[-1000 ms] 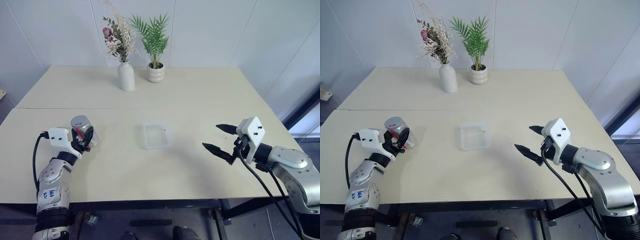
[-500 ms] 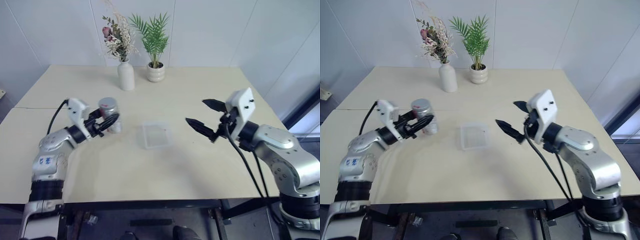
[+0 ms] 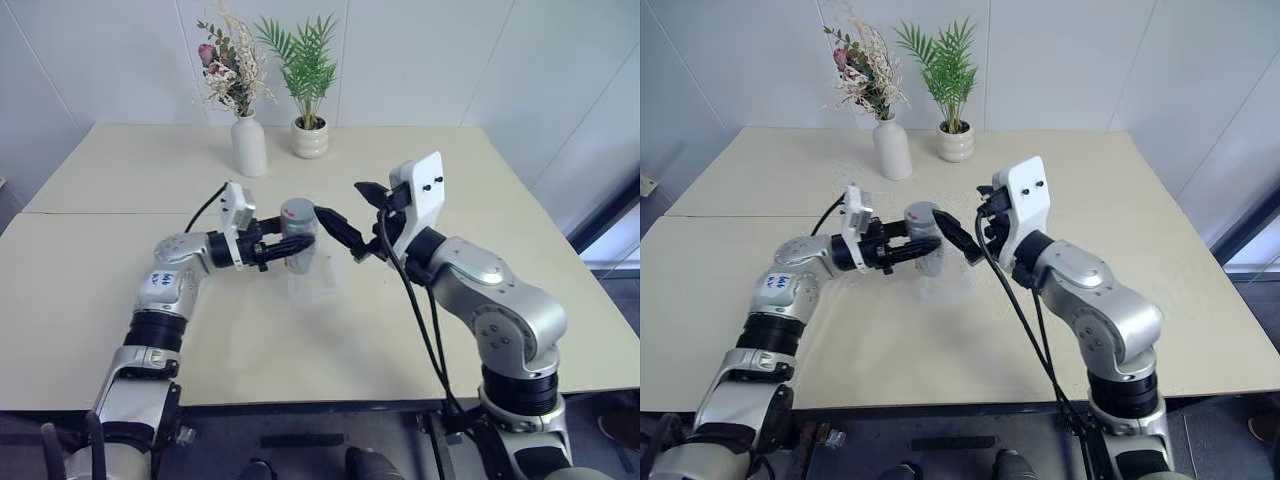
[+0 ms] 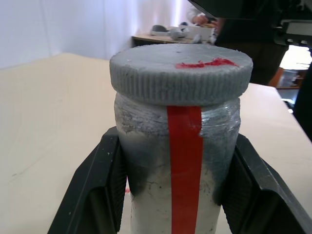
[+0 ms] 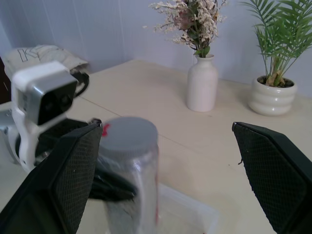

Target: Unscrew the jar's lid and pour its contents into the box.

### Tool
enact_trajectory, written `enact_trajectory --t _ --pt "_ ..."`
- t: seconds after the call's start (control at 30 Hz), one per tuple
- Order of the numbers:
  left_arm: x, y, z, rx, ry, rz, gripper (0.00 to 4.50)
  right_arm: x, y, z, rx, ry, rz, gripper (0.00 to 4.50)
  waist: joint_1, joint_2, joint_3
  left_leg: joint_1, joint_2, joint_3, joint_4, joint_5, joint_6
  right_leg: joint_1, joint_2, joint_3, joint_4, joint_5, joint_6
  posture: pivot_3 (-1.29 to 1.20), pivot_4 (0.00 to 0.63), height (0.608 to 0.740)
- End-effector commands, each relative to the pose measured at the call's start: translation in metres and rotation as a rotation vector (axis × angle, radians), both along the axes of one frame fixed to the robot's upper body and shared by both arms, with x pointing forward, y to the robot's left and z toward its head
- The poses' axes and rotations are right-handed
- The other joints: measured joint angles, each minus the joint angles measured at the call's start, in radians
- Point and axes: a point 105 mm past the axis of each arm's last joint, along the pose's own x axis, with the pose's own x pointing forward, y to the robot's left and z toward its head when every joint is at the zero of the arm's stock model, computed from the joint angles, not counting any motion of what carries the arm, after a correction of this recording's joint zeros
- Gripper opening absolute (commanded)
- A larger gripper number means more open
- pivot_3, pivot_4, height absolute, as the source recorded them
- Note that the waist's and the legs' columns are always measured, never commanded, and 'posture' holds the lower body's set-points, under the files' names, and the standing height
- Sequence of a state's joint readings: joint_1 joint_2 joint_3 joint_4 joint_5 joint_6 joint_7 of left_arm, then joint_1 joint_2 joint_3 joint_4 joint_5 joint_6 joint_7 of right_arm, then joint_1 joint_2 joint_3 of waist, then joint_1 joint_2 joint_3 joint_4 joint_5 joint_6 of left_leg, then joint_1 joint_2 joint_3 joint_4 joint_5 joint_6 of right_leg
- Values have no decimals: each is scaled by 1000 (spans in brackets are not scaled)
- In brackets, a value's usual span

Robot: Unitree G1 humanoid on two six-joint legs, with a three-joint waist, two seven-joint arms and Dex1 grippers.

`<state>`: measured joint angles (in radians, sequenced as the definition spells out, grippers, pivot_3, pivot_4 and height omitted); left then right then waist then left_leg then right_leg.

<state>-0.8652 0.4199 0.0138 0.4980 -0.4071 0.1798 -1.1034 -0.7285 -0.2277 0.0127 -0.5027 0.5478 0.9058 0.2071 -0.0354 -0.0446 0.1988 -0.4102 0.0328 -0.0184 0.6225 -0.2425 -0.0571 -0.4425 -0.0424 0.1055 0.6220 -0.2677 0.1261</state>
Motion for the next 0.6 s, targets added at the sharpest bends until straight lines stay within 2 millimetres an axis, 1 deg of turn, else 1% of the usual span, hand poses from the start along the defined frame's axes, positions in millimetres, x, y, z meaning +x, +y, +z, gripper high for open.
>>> enact_trajectory --t 0.03,0.17,0.4,0.6 --pt "-3 -13 19 -12 -83 -58 2135 -3 5 8 17 -32 -7 4500 1 0 0 0 0 0 1 0 0 0 0 0 0 0 0 0 150 740" --pt "-2 -22 21 -19 -96 -86 2135 -3 10 10 27 -38 -3 4500 0 0 0 0 0 0 6 0 0 0 0 1 2 0 0 0 150 740" --pt "-2 -35 25 -22 -128 -118 2135 4 15 4 -16 -28 -3 4500 -6 0 0 1 0 0 7 1 1 0 1 1 5 0 1 0 150 740" --pt "-3 -39 24 -8 -133 -139 2135 9 17 3 -33 -36 -6 4500 -19 0 0 0 0 0 6 1 1 0 1 2 4 0 1 0 150 740"
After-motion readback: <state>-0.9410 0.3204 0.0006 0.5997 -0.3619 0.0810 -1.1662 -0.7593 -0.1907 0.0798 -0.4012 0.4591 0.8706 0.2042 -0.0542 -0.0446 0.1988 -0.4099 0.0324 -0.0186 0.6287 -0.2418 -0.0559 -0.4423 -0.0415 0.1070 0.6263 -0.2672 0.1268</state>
